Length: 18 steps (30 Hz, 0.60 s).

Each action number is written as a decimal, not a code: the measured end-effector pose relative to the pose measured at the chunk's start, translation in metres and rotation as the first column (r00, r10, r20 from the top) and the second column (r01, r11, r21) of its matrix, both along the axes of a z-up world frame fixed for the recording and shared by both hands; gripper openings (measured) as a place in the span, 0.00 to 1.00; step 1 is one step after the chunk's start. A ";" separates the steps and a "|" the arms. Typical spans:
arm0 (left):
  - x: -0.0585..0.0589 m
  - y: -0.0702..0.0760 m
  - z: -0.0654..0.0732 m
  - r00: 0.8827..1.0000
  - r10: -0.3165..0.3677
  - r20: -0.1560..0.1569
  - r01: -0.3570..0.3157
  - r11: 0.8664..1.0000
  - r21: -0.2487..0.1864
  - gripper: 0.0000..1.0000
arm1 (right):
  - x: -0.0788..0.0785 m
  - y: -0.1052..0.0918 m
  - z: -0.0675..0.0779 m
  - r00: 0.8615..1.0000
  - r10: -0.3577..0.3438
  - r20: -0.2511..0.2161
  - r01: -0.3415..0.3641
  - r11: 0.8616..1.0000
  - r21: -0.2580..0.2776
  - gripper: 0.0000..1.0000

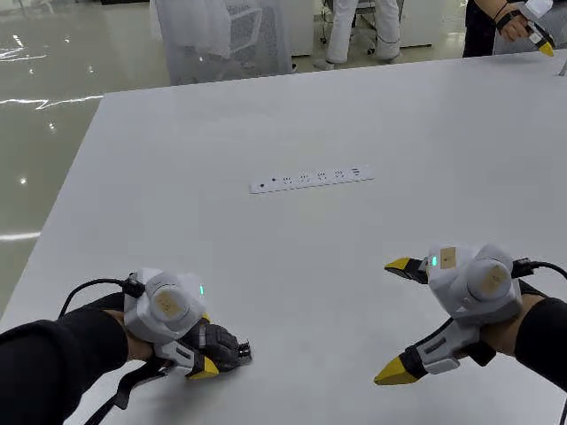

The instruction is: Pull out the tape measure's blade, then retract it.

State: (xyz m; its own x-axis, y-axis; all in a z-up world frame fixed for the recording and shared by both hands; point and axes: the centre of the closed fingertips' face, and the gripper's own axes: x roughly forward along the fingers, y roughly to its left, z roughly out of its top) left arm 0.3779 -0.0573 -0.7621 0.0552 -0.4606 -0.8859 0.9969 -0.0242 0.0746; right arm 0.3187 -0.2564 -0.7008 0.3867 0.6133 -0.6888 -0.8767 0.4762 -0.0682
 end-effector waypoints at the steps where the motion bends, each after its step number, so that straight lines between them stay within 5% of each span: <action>1: 0.004 0.001 0.000 1.000 -0.002 0.026 0.002 1.000 0.005 0.34 | 0.000 0.001 0.000 1.000 0.001 -0.001 -0.001 1.000 0.000 1.00; 5: -0.001 0.001 -0.002 0.996 -0.079 0.036 0.079 0.997 0.018 0.32 | 0.002 0.005 0.001 1.000 0.011 0.000 -0.011 1.000 0.001 1.00; 18: 0.000 0.001 -0.002 0.999 -0.039 0.013 0.039 0.999 0.012 0.32 | 0.010 0.013 -0.008 1.000 0.029 -0.009 -0.029 1.000 -0.006 0.99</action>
